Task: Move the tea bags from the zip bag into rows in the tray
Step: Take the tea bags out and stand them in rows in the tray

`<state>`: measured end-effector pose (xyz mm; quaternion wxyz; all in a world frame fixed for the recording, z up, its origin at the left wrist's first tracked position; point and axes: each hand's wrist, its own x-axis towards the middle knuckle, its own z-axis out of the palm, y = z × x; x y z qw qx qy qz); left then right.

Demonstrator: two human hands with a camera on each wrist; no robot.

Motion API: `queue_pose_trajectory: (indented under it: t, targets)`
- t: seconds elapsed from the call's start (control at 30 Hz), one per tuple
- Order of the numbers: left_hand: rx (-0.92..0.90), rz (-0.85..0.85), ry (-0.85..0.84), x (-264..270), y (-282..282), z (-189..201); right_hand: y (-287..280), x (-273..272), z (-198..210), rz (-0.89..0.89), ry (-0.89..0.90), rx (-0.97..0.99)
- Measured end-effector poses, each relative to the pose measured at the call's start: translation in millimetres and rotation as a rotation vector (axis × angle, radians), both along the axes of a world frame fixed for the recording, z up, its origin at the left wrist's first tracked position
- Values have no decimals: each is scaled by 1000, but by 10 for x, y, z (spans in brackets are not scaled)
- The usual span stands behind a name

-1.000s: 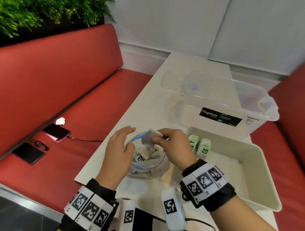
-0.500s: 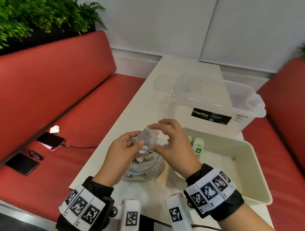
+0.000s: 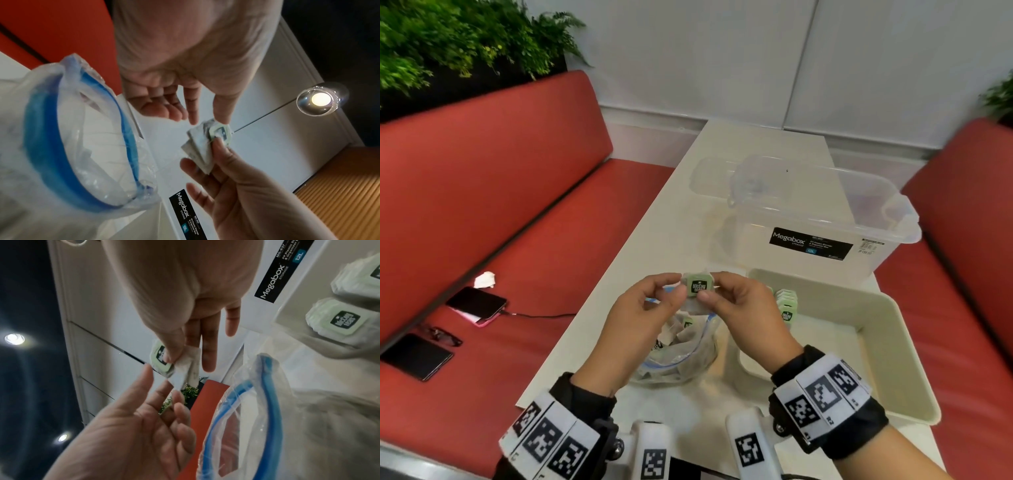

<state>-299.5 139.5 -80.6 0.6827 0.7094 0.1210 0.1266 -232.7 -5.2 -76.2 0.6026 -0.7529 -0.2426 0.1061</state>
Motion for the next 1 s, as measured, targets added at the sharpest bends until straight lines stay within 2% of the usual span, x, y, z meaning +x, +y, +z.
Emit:
queue_pose_trajectory:
  t: [0.17,0.3,0.5,0.67,0.77,0.9,1.0]
  targets:
    - [11,43,-65,66,-53,-9,22,-27,25,73,124,69]
    - [-8,26,-61,121,-55,-39,-36,44,41,33,71,24]
    - [-77,45,-70,211,-104,-48,-211,198,92,-94,115,59]
    - [-10,-104,-59,248,-187,-15,-403,356,206,-164,27,-71]
    - [93,-205,-65,294,-272,-42,-469,426,255,-188,-1,-141]
    - [174,-289,-75,351,-417,-54,-534,432,290,-144,41,-159]
    - [176,-288,-55,379,-482,-60,-581,423,288,-112,43,-196]
